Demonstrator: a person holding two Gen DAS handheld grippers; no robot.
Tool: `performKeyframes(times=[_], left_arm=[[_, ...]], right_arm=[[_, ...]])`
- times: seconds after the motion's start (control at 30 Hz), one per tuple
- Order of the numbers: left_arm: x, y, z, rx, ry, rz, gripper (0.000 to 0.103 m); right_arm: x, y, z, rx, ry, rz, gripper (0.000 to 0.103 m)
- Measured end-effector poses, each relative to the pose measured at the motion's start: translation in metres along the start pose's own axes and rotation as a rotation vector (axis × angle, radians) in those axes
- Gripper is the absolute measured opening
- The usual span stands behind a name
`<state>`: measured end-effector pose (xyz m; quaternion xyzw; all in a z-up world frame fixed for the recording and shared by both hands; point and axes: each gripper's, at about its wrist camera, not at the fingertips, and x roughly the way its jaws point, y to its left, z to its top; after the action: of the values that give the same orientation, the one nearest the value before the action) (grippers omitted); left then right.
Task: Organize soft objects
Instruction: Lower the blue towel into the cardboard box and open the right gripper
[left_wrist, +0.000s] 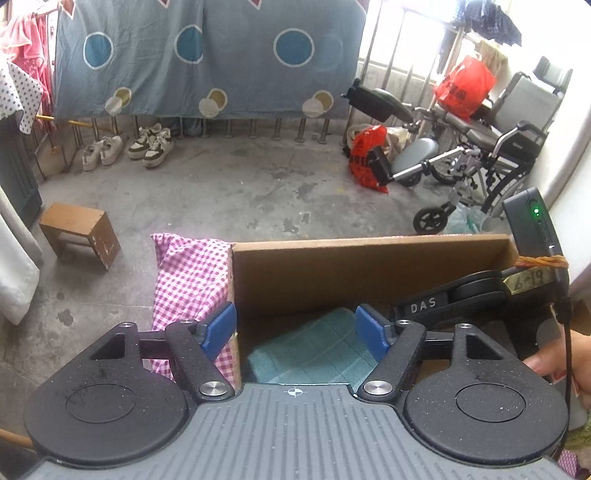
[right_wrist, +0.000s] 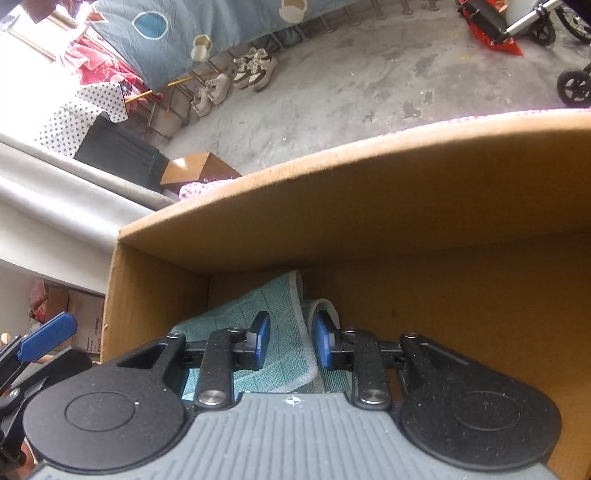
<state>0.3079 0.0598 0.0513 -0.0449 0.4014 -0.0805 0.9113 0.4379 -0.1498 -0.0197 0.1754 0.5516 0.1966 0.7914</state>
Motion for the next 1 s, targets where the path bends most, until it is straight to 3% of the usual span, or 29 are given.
performKeyframes(times=[0.1,0.2,0.37,0.5,0.63,1.0], left_arm=[[-0.031,0.009,-0.004,-0.031,-0.031,-0.007,0.091],[-0.067,0.021,-0.015,-0.055,-0.081,-0.021,0.1],[-0.11,0.035,-0.049,-0.089,-0.141,-0.014,0.102],[-0.122,0.041,-0.079,-0.115,-0.149,0.0,0.102],[-0.126,0.046,-0.105,-0.151,-0.184,0.012,0.103],[-0.115,0.057,-0.144,-0.168,-0.152,-0.014,0.103]], right_arm=[[-0.03,0.009,-0.009,-0.026,-0.015,0.027,0.036],[-0.042,0.023,-0.021,-0.047,0.063,0.092,0.036],[-0.002,0.047,-0.045,-0.107,0.274,0.036,0.036],[0.036,0.054,-0.057,-0.118,0.372,-0.016,0.035],[0.059,0.059,-0.048,-0.083,0.377,0.007,0.033],[0.058,0.063,-0.015,-0.021,0.231,0.052,0.033]])
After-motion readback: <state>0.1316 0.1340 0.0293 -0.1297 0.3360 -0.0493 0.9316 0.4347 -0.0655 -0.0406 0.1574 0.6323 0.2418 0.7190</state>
